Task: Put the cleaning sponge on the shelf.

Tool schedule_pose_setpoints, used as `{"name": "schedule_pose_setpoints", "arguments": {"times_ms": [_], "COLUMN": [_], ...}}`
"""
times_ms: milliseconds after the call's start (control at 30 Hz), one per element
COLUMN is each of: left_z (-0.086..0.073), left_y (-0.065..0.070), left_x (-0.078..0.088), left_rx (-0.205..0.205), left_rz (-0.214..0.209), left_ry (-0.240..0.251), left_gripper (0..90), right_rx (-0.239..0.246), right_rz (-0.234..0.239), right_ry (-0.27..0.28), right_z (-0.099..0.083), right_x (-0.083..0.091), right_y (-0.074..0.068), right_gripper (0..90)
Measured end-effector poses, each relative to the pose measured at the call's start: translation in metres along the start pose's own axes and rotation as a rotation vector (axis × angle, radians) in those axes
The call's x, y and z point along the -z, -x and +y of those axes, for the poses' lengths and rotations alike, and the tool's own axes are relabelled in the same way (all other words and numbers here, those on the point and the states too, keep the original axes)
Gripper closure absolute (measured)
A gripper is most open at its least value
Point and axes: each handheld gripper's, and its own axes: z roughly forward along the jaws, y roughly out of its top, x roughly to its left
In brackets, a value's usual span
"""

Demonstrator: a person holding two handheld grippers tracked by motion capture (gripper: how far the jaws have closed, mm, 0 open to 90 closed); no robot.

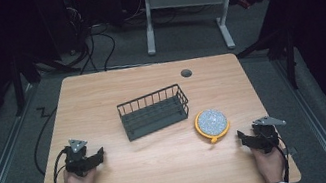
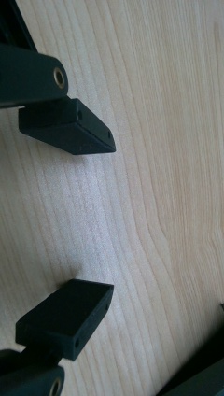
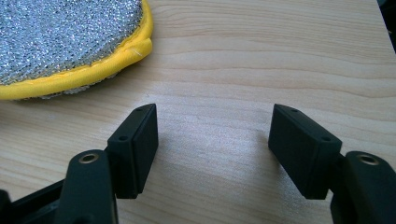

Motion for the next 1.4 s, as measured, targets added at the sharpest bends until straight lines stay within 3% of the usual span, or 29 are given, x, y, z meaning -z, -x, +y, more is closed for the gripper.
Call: {"name": "schedule_pose_setpoints", "arguments": {"times_ms": [533, 1033, 1333, 1400], "left_z": [0.0, 0.003, 0.008, 0.015], "left_y": [0.0, -0.001, -0.005, -0.006], "left_x": [0.0, 0.001, 0.003, 0.004], "left_rx": [-0.009, -0.008, 0.036, 0.045], "left_rz": [-0.013, -0.013, -0.055, -0.093], "left_ry": [-0.004, -0.022, -0.01, -0.016], "left_gripper": [24.8, 28.7, 28.0, 27.4], "right_rx": [0.0, 0.011, 0.01, 0.004], "right_rz": [0.0, 0.007, 0.006, 0.004], "right_ry": [0.002, 0.0, 0.0, 0.0], "right_z": [0.0, 0.0, 0.0, 0.0], "right_x": [0.0, 0.0, 0.0, 0.0], "right_y": [0.0, -0.001, -0.001, -0.001], "right_gripper": [33.1, 32.4, 32.5, 32.7]}}
